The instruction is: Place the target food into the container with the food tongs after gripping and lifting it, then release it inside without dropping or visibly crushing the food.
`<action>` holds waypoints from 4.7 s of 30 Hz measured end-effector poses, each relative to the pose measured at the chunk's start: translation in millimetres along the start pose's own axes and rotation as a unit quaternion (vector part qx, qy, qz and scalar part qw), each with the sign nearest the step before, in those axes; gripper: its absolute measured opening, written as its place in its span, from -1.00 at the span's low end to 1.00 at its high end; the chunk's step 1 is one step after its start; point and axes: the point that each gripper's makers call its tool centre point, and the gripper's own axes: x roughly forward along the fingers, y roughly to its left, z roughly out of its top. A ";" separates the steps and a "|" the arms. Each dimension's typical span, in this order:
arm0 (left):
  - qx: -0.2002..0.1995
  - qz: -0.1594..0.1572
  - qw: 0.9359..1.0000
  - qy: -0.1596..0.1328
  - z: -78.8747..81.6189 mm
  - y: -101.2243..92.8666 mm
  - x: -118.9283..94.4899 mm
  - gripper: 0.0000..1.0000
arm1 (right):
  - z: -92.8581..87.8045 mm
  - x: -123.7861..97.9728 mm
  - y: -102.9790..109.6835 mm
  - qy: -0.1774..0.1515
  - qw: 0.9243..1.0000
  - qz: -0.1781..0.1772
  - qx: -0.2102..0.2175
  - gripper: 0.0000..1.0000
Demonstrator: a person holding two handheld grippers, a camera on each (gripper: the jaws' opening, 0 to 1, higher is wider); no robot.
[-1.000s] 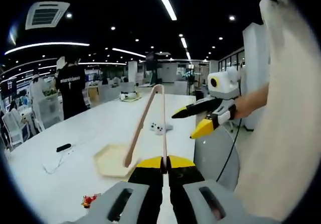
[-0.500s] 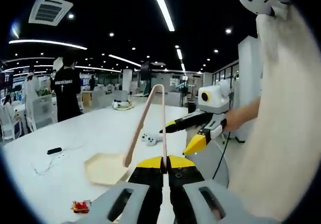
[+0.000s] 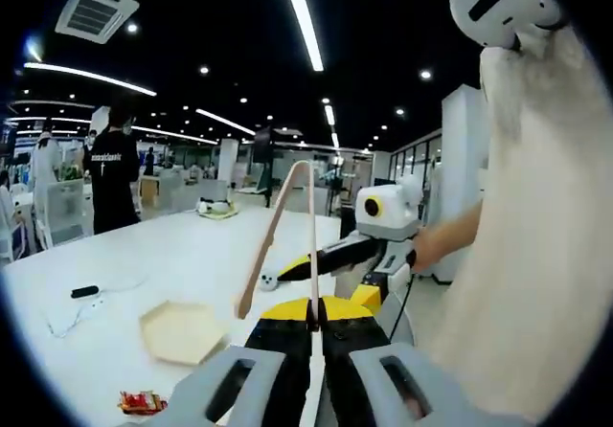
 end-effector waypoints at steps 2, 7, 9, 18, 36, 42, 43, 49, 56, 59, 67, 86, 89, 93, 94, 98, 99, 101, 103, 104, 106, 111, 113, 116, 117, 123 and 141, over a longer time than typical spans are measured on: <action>-0.003 -0.005 1.000 0.000 0.4 -1.5 0.8 -1.00 | 2.5 1.7 5.2 -0.006 1.000 0.016 -0.002 0.48; -0.002 -0.018 1.000 -0.005 4.5 -7.6 -1.4 -1.00 | 12.6 5.4 22.3 -0.017 0.997 0.068 -0.023 0.56; -0.004 -0.025 1.000 -0.012 7.1 -11.3 -3.7 -1.00 | 19.9 5.5 28.9 -0.025 0.995 0.092 -0.021 0.56; -0.011 -0.062 0.996 -0.059 25.0 -28.8 -13.7 -1.00 | 46.7 7.3 46.2 -0.069 0.982 0.172 0.047 0.56; -0.003 -0.106 0.994 -0.031 18.6 -49.4 -10.8 -1.00 | 83.9 -7.2 75.3 -0.068 0.966 0.250 0.007 0.32; 0.004 -0.120 0.993 -0.016 17.3 -54.2 -8.7 -1.00 | 77.6 -9.1 88.7 -0.046 0.959 0.280 -0.017 0.12; 0.007 -0.121 0.993 -0.011 15.9 -54.9 -7.9 -1.00 | 77.1 -9.1 89.5 -0.044 0.958 0.281 -0.019 0.11; 0.018 -0.133 0.991 0.014 9.4 -60.3 -6.2 -1.00 | 63.2 -12.5 97.0 -0.007 0.952 0.301 -0.053 -0.02; 0.023 -0.139 0.990 0.029 5.0 -62.7 -5.1 -1.00 | 59.7 -16.2 94.2 0.001 0.951 0.304 -0.053 -0.14; 0.024 -0.141 0.989 0.031 4.0 -62.7 -7.0 -1.00 | 57.3 -17.7 92.3 0.006 0.952 0.300 -0.058 -0.17; 0.027 -0.147 0.988 0.043 -0.6 -64.5 -8.1 -1.00 | 54.5 -20.0 96.4 0.010 0.950 0.307 -0.063 -0.27; 0.042 -0.132 0.990 0.036 2.8 -61.0 -8.8 -0.98 | 55.0 -19.1 93.9 0.018 0.949 0.308 -0.063 -0.48; 0.040 -0.128 0.990 0.036 2.9 -59.9 -9.3 -0.97 | 55.4 -18.0 93.6 0.016 0.950 0.306 -0.063 -0.47; 0.039 -0.124 0.991 0.041 0.2 -59.5 -12.2 -0.97 | 53.5 -17.3 93.3 0.018 0.950 0.306 -0.060 -0.47; 0.041 -0.125 0.990 0.042 0.1 -60.0 -12.9 -0.97 | 53.0 -17.7 93.7 0.019 0.950 0.307 -0.059 -0.47; 0.047 -0.125 0.990 0.049 -0.8 -60.9 -13.3 -0.96 | 52.7 -17.4 94.8 0.021 0.949 0.308 -0.060 -0.47; 0.047 -0.125 0.990 0.051 -1.5 -60.2 -13.0 -0.96 | 52.3 -16.6 94.4 0.022 0.949 0.307 -0.063 -0.47; 0.050 -0.125 0.990 0.051 -1.7 -59.9 -12.9 -0.97 | 52.5 -16.2 93.9 0.020 0.949 0.307 -0.066 -0.47; 0.047 -0.124 0.990 0.048 -0.7 -59.6 -13.3 -0.97 | 53.4 -16.3 93.6 0.017 0.949 0.307 -0.068 -0.47; 0.047 -0.124 0.990 0.048 -0.4 -59.6 -13.5 -0.97 | 53.7 -16.7 93.7 0.017 0.949 0.306 -0.067 -0.47; 0.047 -0.123 0.990 0.048 -0.9 -59.2 -14.1 -0.97 | 53.8 -17.2 93.0 0.016 0.950 0.305 -0.068 -0.47; 0.041 -0.117 0.990 0.061 -7.3 -57.3 -16.0 -0.97 | 54.6 -18.8 90.0 0.014 0.952 0.300 -0.064 -0.47; 0.042 -0.117 0.991 0.055 -4.7 -57.4 -15.7 -0.97 | 56.3 -19.5 89.7 0.010 0.952 0.300 -0.061 -0.47; 0.042 -0.118 0.991 0.051 -2.3 -58.2 -14.9 -0.97 | 57.8 -20.6 89.9 0.007 0.952 0.300 -0.059 -0.46; 0.041 -0.121 0.991 0.049 -1.2 -59.2 -14.9 -0.96 | 57.7 -21.0 90.3 0.007 0.952 0.301 -0.059 -0.46; 0.039 -0.128 0.990 0.049 -1.7 -61.9 -14.7 -0.99 | 55.2 -21.1 93.7 0.008 0.951 0.302 -0.064 -0.46; 0.050 -0.141 0.987 0.052 -2.1 -69.7 -14.9 -1.00 | 51.3 -21.9 98.3 0.018 0.948 0.315 -0.049 -0.41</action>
